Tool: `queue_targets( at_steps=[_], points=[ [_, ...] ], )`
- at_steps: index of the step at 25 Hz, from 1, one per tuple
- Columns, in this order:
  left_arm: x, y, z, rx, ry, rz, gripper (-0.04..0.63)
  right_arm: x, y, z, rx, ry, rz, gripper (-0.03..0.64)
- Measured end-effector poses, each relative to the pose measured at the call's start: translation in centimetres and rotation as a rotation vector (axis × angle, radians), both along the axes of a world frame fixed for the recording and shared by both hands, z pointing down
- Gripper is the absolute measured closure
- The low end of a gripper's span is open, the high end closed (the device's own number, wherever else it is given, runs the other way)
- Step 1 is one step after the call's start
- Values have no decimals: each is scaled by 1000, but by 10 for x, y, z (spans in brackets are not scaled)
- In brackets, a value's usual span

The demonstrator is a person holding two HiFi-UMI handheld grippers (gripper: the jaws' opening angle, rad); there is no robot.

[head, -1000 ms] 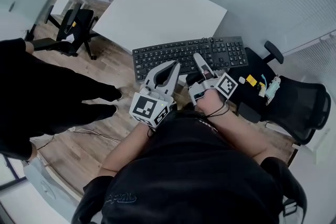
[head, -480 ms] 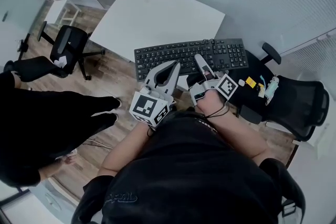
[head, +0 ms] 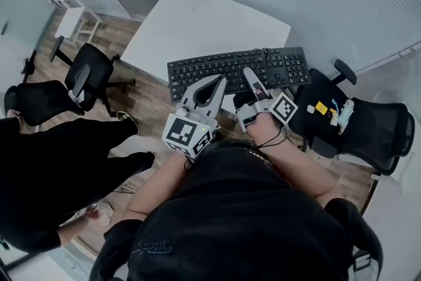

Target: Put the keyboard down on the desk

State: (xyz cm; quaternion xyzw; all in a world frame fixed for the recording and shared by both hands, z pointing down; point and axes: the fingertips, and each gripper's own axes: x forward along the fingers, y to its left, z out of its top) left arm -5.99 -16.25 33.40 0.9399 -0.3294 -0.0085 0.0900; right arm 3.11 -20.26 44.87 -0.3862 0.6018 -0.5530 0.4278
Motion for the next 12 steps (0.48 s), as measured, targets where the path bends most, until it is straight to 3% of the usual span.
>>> queue_targets(
  at_steps=[12],
  points=[
    [-19,-9,28,-58,7,-12,580,-17,-3,26,-41,-5,-7,525]
  ],
)
